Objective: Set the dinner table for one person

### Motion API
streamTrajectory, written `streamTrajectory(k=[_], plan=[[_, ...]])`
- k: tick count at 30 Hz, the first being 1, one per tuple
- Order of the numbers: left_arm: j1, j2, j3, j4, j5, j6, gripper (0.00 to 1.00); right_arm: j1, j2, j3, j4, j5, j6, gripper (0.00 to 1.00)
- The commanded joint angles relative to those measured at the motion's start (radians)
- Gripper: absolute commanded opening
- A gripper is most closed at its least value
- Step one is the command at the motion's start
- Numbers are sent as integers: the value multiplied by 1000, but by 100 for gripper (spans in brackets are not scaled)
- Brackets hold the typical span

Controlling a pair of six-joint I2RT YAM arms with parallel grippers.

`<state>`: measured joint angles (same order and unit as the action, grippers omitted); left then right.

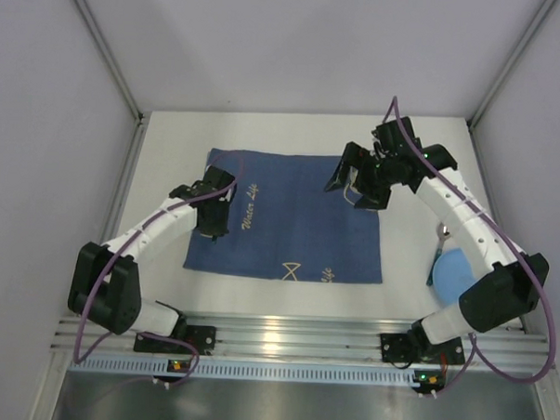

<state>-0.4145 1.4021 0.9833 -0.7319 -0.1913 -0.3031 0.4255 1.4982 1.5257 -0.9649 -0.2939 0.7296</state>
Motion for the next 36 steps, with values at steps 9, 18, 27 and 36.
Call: streamTrajectory(k=[9,18,27,36], plan=[[147,103,15,42,98,139,0,-148,-190,-209,-8,-30,-110,100],[174,163,28,58,153,142,46,-358,-237,-239,-58,21,-249,100],[169,149,124,-64,125,88,61,-418,-263,-260,-83,130,-268,100],[105,60,184,-43,280,16,68,-646,-210,-378,-63,225,-220,100]])
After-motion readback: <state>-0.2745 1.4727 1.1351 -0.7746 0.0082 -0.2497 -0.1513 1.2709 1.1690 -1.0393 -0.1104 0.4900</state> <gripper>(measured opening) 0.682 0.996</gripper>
